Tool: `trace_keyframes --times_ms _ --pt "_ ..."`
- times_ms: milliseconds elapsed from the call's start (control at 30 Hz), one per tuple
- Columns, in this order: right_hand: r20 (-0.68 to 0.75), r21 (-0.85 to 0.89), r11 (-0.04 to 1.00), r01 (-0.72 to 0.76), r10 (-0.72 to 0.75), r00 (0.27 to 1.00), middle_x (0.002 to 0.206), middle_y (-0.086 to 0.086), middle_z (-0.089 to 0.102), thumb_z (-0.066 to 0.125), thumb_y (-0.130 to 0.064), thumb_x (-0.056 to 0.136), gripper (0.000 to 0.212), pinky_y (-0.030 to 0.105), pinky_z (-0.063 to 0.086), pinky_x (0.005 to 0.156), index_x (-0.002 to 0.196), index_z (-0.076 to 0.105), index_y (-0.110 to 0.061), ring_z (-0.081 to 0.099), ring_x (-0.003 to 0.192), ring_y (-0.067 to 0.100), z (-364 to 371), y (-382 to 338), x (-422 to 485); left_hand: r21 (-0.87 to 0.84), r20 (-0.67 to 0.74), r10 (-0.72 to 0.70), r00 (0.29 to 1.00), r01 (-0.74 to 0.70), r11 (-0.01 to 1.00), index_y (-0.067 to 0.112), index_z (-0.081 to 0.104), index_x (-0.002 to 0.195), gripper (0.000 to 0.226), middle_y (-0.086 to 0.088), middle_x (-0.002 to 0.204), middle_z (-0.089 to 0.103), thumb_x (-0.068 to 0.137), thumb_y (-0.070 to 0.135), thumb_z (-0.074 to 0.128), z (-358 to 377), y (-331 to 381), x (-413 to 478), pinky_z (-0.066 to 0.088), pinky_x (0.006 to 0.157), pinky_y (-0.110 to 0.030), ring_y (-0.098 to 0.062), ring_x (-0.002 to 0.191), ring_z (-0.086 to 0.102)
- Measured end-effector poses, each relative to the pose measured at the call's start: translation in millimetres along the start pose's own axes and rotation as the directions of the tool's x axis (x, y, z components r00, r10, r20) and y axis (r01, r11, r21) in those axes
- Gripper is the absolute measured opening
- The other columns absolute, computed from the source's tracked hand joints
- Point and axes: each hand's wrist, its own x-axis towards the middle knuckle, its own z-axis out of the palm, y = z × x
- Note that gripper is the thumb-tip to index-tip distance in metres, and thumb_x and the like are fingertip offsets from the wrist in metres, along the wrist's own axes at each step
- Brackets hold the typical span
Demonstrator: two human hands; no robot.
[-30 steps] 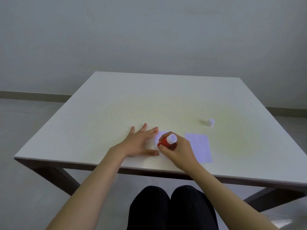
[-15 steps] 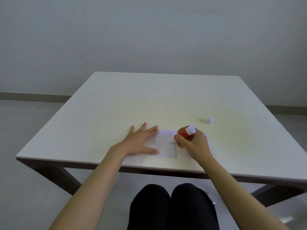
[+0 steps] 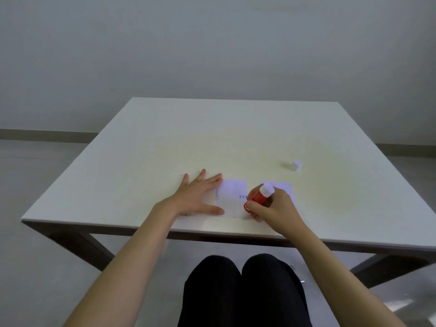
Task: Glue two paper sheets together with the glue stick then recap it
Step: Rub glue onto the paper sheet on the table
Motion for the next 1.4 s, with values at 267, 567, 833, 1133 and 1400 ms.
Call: trace_keyframes --times_ms 267,567,833,1133,1400 --pt "-0.124 0.042 0.999 -0.028 0.033 0.992 0.067 0.002 0.07 0.063 -0.019 0.073 0.005 0.04 0.057 0.071 0.075 0.064 -0.014 0.065 0.064 0.014 15.3 -9.4 26.5 -0.008 -0.007 0.008 1.0 -0.008 1.0 0.031 0.01 0.151 0.094 0.021 0.158 0.003 0.077 0.059 0.061 0.0 0.7 -3.0 -0.016 0.116 -0.05 -0.011 0.146 -0.014" --pt "-0.281 0.062 0.997 -0.035 0.051 0.958 0.073 0.001 0.067 0.061 -0.013 0.078 0.005 0.034 0.053 0.073 0.081 0.063 -0.01 0.066 0.074 0.024 20.4 -11.4 42.9 -0.009 -0.007 0.011 1.0 -0.011 1.0 0.032 0.012 0.15 0.092 0.022 0.158 0.004 0.077 0.06 0.061 0.3 -0.4 -1.9 -0.016 0.116 -0.05 -0.011 0.146 -0.014" --pt "-0.175 -0.032 0.999 0.021 -0.027 0.984 0.08 0.0 0.067 0.063 -0.015 0.081 0.005 0.028 0.052 0.073 0.085 0.062 -0.013 0.065 0.078 0.018 24.8 -12.0 32.1 -0.02 -0.027 0.014 1.0 -0.014 1.0 0.033 0.013 0.15 0.094 0.025 0.157 0.004 0.074 0.061 0.061 3.3 -2.5 -1.4 -0.017 0.115 -0.048 -0.009 0.146 -0.014" --pt "-0.071 -0.085 0.985 0.152 -0.159 0.985 0.069 -0.01 0.066 0.064 -0.015 0.077 0.009 0.007 0.044 0.057 0.077 0.06 -0.024 0.058 0.062 -0.001 45.7 -14.4 1.4 -0.013 -0.078 0.022 0.997 -0.023 1.0 0.035 0.012 0.15 0.098 0.026 0.157 0.006 0.071 0.068 0.059 8.5 -3.2 0.1 -0.015 0.116 -0.048 -0.008 0.146 -0.011" --pt "-0.219 -0.07 0.997 0.029 -0.044 0.975 0.079 -0.003 0.067 0.064 -0.013 0.08 0.004 0.019 0.049 0.069 0.084 0.062 -0.013 0.063 0.074 0.011 18.0 -13.4 9.2 0.006 -0.039 0.014 0.999 -0.014 1.0 0.032 0.01 0.151 0.097 0.025 0.157 0.002 0.074 0.064 0.06 5.0 -0.9 -2.3 -0.016 0.116 -0.048 -0.009 0.146 -0.013"
